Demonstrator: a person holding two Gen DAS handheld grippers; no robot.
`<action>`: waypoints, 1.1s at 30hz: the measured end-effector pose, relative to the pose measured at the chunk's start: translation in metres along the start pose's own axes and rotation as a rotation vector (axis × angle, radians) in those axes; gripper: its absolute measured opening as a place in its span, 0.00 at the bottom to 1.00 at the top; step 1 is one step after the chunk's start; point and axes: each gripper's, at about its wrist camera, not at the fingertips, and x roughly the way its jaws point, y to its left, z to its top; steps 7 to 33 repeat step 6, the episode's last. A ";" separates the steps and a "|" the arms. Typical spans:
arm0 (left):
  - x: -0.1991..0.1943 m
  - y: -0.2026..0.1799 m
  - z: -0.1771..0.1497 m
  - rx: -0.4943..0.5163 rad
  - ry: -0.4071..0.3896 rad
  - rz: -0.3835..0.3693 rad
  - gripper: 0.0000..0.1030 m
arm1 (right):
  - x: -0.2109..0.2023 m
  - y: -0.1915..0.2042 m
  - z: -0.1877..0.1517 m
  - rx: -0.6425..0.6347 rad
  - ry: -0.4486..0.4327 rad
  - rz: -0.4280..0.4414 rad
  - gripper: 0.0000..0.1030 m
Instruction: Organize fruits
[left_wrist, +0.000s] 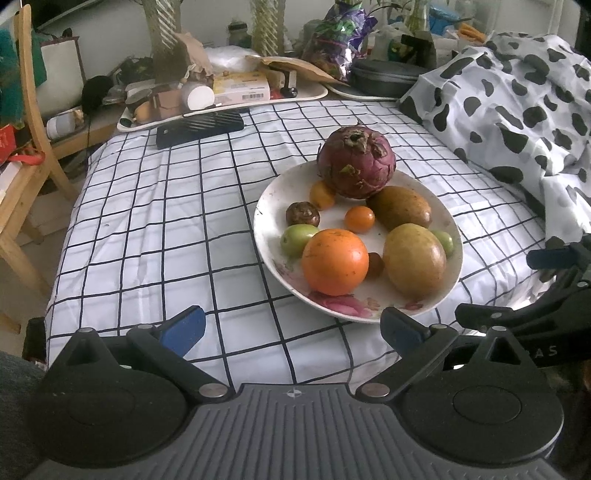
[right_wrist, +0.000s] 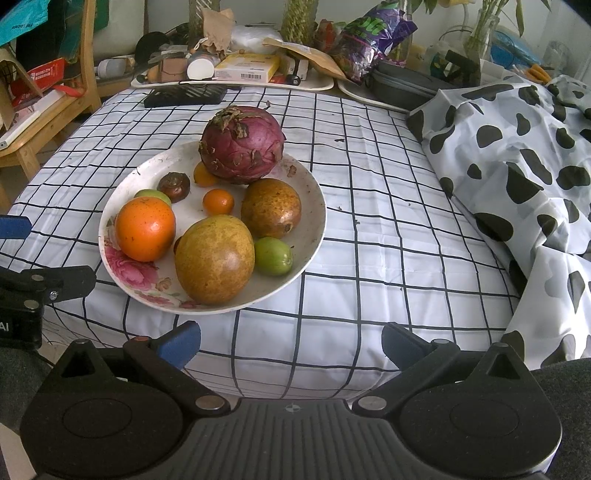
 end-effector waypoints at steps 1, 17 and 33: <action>0.000 0.000 0.000 0.001 -0.002 0.001 1.00 | 0.000 0.000 0.000 0.000 0.000 0.000 1.00; -0.001 -0.001 -0.001 0.004 -0.014 0.000 1.00 | 0.000 0.000 0.000 -0.001 0.000 0.000 1.00; -0.001 -0.001 -0.001 0.004 -0.014 0.000 1.00 | 0.000 0.000 0.000 -0.001 0.000 0.000 1.00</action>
